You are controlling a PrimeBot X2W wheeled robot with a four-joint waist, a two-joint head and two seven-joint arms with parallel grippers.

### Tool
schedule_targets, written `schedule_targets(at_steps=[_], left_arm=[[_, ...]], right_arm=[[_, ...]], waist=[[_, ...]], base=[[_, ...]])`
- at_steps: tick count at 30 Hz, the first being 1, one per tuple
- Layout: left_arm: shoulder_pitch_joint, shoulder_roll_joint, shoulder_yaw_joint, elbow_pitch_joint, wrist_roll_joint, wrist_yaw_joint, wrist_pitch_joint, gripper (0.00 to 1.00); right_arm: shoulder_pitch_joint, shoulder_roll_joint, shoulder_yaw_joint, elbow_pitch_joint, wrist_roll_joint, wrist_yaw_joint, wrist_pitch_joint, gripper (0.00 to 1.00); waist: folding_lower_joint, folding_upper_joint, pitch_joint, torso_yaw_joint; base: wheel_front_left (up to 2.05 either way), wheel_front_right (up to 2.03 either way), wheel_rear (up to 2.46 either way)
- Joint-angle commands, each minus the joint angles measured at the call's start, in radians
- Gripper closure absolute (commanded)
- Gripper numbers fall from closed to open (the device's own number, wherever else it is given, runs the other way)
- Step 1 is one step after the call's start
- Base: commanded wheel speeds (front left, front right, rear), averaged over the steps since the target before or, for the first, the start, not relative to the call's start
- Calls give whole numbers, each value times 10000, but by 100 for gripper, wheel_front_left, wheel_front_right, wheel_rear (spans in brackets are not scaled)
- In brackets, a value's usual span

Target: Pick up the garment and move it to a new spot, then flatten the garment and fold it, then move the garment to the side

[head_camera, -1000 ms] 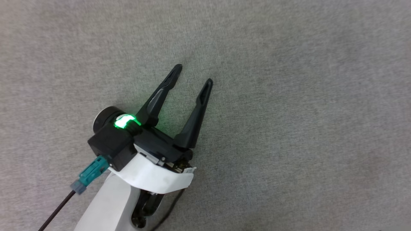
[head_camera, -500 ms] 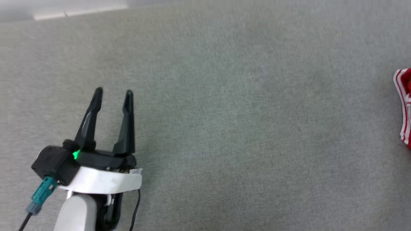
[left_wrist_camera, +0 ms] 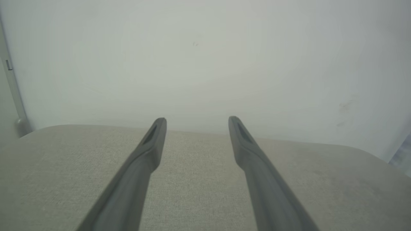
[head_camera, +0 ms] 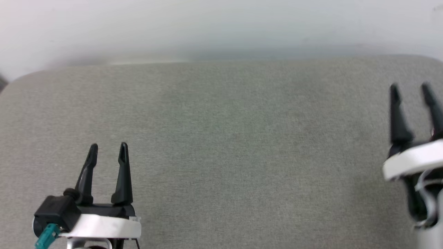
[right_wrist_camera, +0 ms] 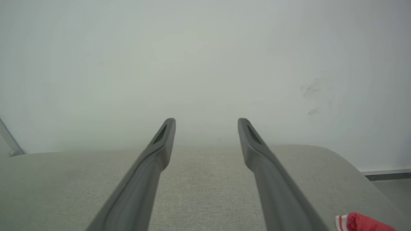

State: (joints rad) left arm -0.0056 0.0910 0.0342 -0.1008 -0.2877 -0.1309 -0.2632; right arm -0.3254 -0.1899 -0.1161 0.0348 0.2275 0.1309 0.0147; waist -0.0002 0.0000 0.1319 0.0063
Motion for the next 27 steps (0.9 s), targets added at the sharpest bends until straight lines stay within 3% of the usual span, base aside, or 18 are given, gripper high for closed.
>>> schedule_targets(at_steps=[1,8,27], left_arm=[[216,-25,-26,102,96,12,-19,0],[654,-30,-87,775,254,12,-19,0],[818,-263,171,912,302,12,-19,0]], right_arm=[[585,287,179,-148,156,-2,-206,0],[2428,1233,977,83,107,-4,-1600,0],[2736,1418,1190,530,7,-4,-2107,0]], waist=[[2,0,-359,331],[2,0,-785,482],[2,0,-955,321]], base=[[0,0,0],[0,0,0],[0,0,0]])
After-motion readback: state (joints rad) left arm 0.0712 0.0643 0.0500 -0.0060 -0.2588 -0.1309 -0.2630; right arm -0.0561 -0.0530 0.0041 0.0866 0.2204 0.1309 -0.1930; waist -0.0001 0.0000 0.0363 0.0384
